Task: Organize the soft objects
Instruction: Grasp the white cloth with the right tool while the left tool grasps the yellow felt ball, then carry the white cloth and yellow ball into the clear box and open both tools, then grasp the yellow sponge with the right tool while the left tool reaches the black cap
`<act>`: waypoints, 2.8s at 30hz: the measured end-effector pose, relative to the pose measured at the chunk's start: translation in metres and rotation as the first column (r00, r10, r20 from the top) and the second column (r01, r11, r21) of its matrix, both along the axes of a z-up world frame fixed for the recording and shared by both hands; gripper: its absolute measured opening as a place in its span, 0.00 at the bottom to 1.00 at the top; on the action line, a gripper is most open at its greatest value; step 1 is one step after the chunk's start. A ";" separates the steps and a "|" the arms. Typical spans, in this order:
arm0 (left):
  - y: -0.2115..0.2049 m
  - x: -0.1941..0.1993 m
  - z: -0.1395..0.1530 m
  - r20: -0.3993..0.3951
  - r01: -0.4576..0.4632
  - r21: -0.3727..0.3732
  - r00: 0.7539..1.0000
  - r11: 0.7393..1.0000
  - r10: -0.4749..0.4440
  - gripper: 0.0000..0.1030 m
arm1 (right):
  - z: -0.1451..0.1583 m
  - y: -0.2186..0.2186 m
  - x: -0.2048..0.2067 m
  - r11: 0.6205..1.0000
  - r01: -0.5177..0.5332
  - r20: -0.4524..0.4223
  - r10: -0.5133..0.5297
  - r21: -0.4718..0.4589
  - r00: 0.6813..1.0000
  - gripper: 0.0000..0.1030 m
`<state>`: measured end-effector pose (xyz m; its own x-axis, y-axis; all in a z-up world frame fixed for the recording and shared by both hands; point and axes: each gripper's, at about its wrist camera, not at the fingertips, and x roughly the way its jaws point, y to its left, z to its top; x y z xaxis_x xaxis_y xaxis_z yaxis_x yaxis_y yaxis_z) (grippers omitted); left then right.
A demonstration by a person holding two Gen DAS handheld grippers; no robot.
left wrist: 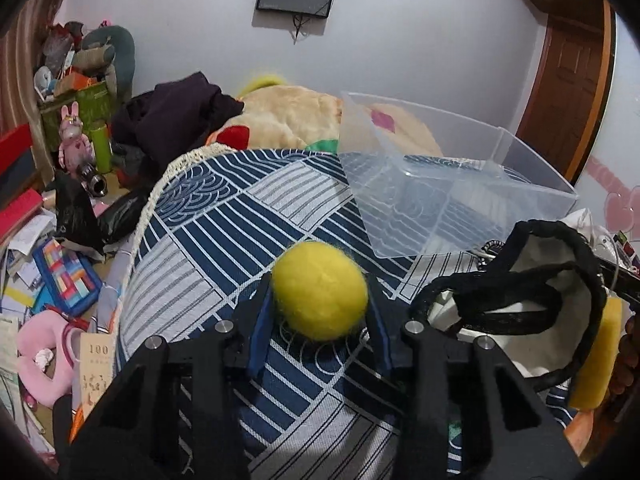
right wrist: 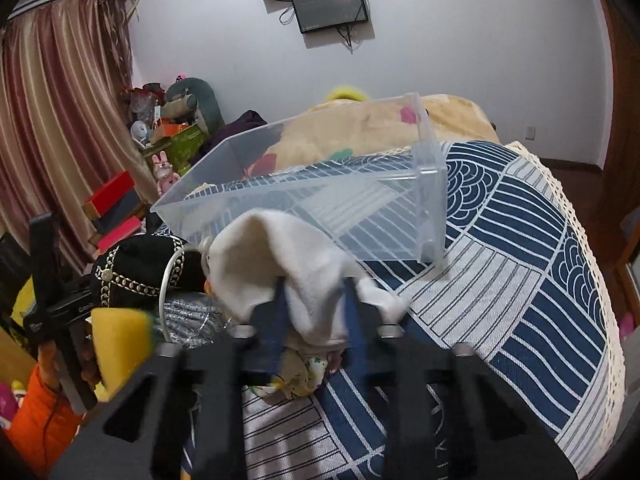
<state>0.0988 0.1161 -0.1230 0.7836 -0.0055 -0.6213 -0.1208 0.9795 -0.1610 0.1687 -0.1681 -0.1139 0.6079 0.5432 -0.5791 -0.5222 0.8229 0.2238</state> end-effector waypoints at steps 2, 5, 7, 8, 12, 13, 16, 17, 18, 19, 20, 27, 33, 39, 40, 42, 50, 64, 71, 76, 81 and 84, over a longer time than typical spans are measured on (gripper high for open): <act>-0.003 -0.003 0.004 0.014 0.004 0.008 1.000 1.000 -0.004 0.41 | 0.002 -0.003 -0.003 1.000 0.006 0.007 -0.006 0.009 1.000 0.12; -0.006 -0.007 0.015 0.040 0.005 0.014 0.999 1.000 -0.006 0.41 | 0.010 -0.008 -0.010 1.000 0.015 0.038 -0.016 0.015 0.999 0.12; -0.008 -0.007 0.023 0.062 0.007 0.019 0.998 1.000 -0.008 0.41 | 0.016 -0.012 -0.015 1.000 0.023 0.059 -0.024 0.015 0.998 0.11; -0.010 -0.009 0.029 0.077 0.010 0.022 0.997 1.000 -0.012 0.41 | 0.021 -0.015 -0.018 0.999 0.028 0.074 -0.030 0.021 0.997 0.11; -0.020 -0.015 0.052 0.133 0.040 0.027 0.990 0.999 -0.043 0.41 | 0.041 -0.025 -0.024 0.998 0.042 0.129 -0.049 0.055 0.990 0.11; -0.023 -0.016 0.058 0.147 0.049 0.030 0.988 0.998 -0.053 0.41 | 0.045 -0.027 -0.025 0.997 0.044 0.141 -0.053 0.064 0.989 0.11; -0.031 -0.014 0.074 0.178 0.077 0.038 0.981 0.996 -0.082 0.41 | 0.060 -0.032 -0.027 0.995 0.051 0.186 -0.067 0.088 0.980 0.11; -0.032 -0.013 0.079 0.186 0.087 0.039 0.978 0.995 -0.093 0.41 | 0.067 -0.031 -0.028 0.994 0.054 0.203 -0.073 0.094 0.976 0.11; -0.034 -0.010 0.083 0.192 0.094 0.036 0.976 0.995 -0.099 0.41 | 0.070 -0.031 -0.027 0.994 0.056 0.214 -0.076 0.098 0.974 0.11; -0.036 -0.008 0.086 0.196 0.101 0.033 0.975 0.994 -0.105 0.41 | 0.074 -0.031 -0.027 0.993 0.056 0.224 -0.078 0.102 0.971 0.11; -0.037 -0.006 0.090 0.201 0.107 0.028 0.973 0.994 -0.110 0.41 | 0.078 -0.031 -0.024 0.993 0.059 0.237 -0.083 0.106 0.968 0.11; -0.045 0.026 0.109 0.193 0.150 0.029 0.969 0.988 -0.153 0.41 | 0.093 -0.020 -0.002 0.989 0.074 0.267 -0.106 0.124 0.958 0.11; -0.047 0.064 0.109 0.124 0.182 0.016 0.975 0.983 -0.182 0.41 | 0.097 -0.008 0.020 0.988 0.083 0.263 -0.114 0.127 0.958 0.11; -0.051 0.099 0.095 0.025 0.211 -0.003 0.977 0.978 -0.210 0.41 | 0.080 0.017 0.049 0.996 0.066 0.199 -0.075 0.051 0.977 0.11; -0.052 0.106 0.091 -0.002 0.218 -0.001 0.976 0.976 -0.218 0.41 | 0.077 0.020 0.053 0.997 0.064 0.187 -0.070 0.036 0.980 0.11; -0.056 0.117 0.086 -0.037 0.229 0.010 0.973 0.973 -0.228 0.41 | 0.068 0.027 0.063 0.999 0.054 0.154 -0.053 0.001 0.987 0.11; -0.073 0.135 0.071 -0.110 0.253 0.088 0.964 0.963 -0.243 0.41 | 0.045 0.045 0.080 0.994 0.014 0.063 -0.007 -0.109 0.998 0.11; -0.061 0.113 0.086 -0.057 0.218 0.071 0.975 0.973 -0.215 0.72 | 0.049 0.042 0.074 0.984 0.004 0.088 0.012 -0.176 0.996 0.48; -0.061 0.077 0.112 0.035 0.202 0.097 0.978 0.975 -0.206 0.88 | 0.082 0.034 0.037 0.993 -0.004 0.196 0.028 -0.117 0.980 0.55; -0.064 0.044 0.117 0.065 0.197 0.112 0.976 0.974 -0.206 0.89 | 0.094 0.032 0.006 0.995 -0.045 0.238 0.065 -0.086 0.969 0.56; -0.066 0.013 0.106 0.067 0.192 0.105 0.978 0.976 -0.199 0.90 | 0.087 0.036 -0.026 0.993 -0.085 0.255 0.102 -0.077 0.962 0.58; -0.065 -0.002 0.097 0.054 0.186 0.096 0.980 0.978 -0.192 0.89 | 0.075 0.037 -0.041 0.992 -0.102 0.236 0.115 -0.070 0.965 0.58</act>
